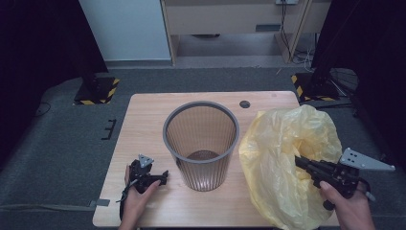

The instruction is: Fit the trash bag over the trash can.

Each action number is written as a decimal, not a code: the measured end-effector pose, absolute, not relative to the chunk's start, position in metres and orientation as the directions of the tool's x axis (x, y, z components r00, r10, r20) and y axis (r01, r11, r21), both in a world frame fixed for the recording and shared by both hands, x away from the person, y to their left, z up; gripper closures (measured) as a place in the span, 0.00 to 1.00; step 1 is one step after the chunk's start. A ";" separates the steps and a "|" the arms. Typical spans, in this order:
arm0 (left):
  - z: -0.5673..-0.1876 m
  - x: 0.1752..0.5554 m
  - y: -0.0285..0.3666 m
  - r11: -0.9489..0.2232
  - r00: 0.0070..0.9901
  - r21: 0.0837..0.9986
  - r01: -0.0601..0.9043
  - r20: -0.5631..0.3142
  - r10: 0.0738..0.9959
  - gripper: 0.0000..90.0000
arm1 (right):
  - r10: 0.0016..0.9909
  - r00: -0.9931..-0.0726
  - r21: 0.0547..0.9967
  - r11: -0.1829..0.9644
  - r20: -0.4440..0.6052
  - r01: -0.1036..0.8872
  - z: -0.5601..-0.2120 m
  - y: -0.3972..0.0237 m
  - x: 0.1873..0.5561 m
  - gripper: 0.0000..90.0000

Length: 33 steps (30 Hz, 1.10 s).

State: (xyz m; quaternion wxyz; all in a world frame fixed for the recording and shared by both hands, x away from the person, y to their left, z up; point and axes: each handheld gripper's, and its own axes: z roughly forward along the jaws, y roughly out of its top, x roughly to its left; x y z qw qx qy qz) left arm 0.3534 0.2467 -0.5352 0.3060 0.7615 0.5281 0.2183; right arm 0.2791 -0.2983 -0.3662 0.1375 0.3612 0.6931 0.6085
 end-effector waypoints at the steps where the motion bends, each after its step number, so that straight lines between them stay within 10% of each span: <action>1: -0.535 0.353 0.247 -0.255 0.347 0.697 0.671 0.010 0.938 0.01 | 0.666 -0.704 0.943 -0.002 0.249 0.331 -0.365 -0.298 0.279 0.99; 33: -0.535 0.353 0.247 -0.257 0.348 0.696 0.670 0.011 0.937 0.01 | 0.587 -0.784 0.956 0.053 0.204 0.289 -0.323 -0.228 0.305 0.99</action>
